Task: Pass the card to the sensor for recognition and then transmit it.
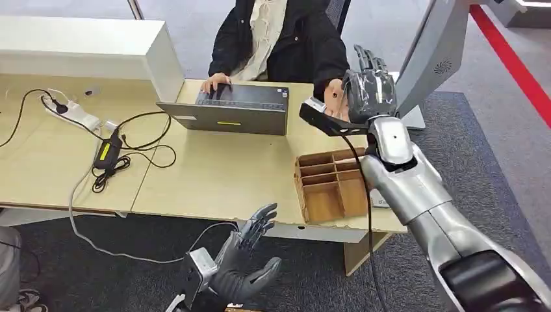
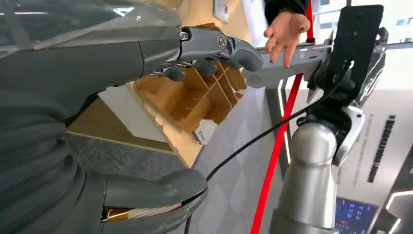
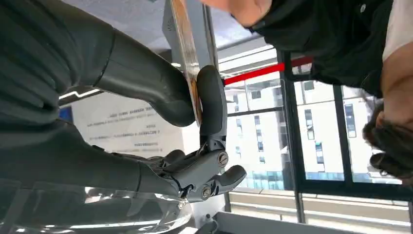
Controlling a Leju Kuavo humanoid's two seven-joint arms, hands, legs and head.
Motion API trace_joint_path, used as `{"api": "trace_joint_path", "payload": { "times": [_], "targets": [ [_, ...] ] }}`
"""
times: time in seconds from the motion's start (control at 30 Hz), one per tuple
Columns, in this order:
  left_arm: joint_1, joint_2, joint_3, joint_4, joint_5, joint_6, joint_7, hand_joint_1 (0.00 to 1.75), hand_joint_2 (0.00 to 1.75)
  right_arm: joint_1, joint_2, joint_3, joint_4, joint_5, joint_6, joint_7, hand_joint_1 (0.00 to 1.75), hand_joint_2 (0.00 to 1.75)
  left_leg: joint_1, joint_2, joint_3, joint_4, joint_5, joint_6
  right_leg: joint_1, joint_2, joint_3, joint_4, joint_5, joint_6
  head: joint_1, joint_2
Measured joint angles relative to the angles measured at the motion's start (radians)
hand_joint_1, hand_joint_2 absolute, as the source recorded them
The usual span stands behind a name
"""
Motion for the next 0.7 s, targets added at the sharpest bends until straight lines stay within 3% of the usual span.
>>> {"api": "trace_joint_path", "payload": {
  "times": [0.33,0.7],
  "targets": [
    [-0.022,-0.012,-0.003,0.023,0.024,0.002,-0.012,0.0,1.75,-0.079,0.058,0.002,0.172,0.026,-0.03,0.037,1.75,1.75,0.0,0.0,0.0,0.0,0.0,0.0,0.0,0.0,0.0,0.0,0.0,0.0,-0.001,0.0],
    [-0.041,-0.02,-0.008,0.06,0.057,0.008,-0.047,0.0,1.75,-0.083,0.081,0.003,0.309,0.024,-0.019,0.061,1.75,1.75,0.0,0.0,0.0,0.0,0.0,0.0,0.0,0.0,0.0,0.0,0.0,0.0,0.0,0.0]
  ]
}}
